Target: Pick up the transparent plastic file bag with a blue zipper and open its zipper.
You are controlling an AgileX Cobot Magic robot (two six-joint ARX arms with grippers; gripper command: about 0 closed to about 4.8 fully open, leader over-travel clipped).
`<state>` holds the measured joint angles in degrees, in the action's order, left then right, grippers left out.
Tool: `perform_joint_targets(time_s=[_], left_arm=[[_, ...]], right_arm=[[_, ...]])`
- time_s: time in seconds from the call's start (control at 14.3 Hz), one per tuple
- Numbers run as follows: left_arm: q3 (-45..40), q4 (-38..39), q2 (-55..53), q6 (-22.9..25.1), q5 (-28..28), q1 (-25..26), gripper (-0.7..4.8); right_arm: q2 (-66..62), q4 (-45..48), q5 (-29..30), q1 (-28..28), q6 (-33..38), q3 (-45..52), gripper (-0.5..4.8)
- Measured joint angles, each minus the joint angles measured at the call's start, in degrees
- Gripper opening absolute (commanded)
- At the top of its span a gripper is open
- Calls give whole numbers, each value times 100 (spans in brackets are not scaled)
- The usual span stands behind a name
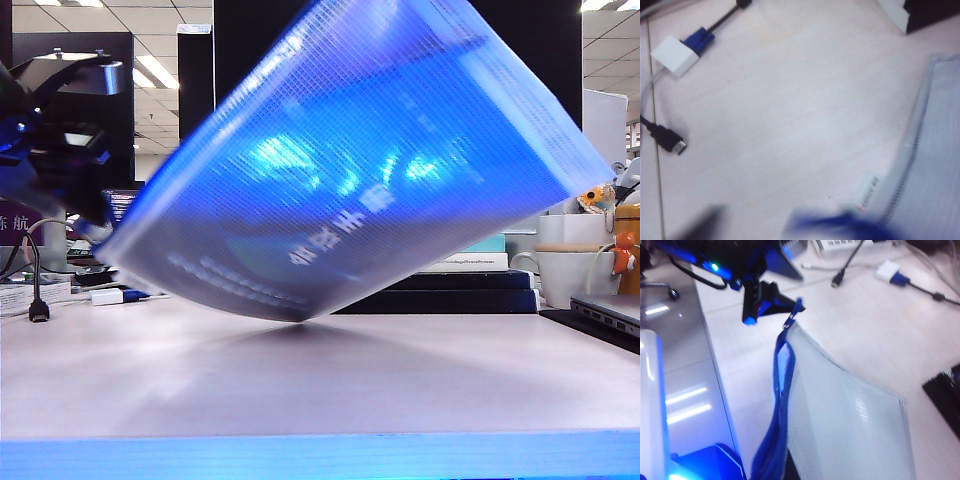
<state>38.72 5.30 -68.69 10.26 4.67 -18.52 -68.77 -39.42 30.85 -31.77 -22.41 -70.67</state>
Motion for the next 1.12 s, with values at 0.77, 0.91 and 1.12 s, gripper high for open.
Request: perform_joint_targets(time_s=[0.77,0.91,1.12], left_arm=[[111,-544,1373,-997,-1759,-2,479],[111,-501,1381,-1012,-1759,-2,479],[111,-503,1384,-1012,-1759,-2,479]], right_arm=[[-1014,-968,-1412,66,-577,26,-5],[-1272,-1357,-1998,66,-634,26,197],[-1263,-1311,-2573,133,-437,17,479]])
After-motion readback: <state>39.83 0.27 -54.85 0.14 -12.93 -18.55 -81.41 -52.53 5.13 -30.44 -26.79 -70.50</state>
